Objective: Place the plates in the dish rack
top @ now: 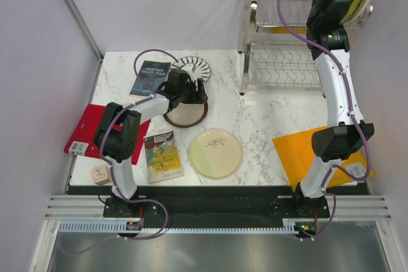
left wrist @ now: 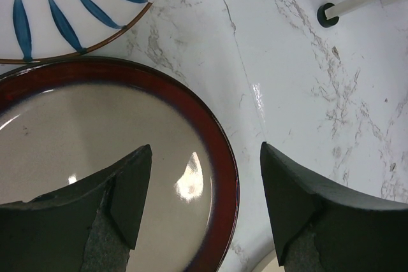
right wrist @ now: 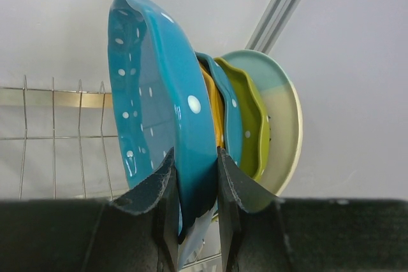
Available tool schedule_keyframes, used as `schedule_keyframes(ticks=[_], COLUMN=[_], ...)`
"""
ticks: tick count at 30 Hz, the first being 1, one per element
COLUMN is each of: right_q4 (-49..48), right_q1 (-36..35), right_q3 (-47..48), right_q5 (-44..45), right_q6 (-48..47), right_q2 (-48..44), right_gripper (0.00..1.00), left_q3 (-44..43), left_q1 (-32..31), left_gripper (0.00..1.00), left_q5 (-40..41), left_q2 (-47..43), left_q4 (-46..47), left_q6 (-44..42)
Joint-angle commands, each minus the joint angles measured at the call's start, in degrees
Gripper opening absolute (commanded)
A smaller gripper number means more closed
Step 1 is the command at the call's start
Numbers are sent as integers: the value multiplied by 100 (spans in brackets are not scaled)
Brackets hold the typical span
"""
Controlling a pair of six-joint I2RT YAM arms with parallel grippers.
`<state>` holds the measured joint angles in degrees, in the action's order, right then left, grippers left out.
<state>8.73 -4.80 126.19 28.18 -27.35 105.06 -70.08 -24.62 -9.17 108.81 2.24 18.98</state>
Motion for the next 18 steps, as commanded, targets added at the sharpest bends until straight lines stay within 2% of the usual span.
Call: schedule_keyframes(ticks=[1, 18], right_q4=[-917, -715], right_q1=[198, 313], right_q3=[310, 442], right_q5=[56, -182], right_q6=[151, 424], right_q2=[-161, 489], right_gripper=[0, 0], left_q3=[-269, -313], left_q1=[-34, -25], left_gripper=[76, 76], left_q5=[-15, 91], left_q2=[78, 166], left_q4=[40, -57], left_q6=[-44, -18])
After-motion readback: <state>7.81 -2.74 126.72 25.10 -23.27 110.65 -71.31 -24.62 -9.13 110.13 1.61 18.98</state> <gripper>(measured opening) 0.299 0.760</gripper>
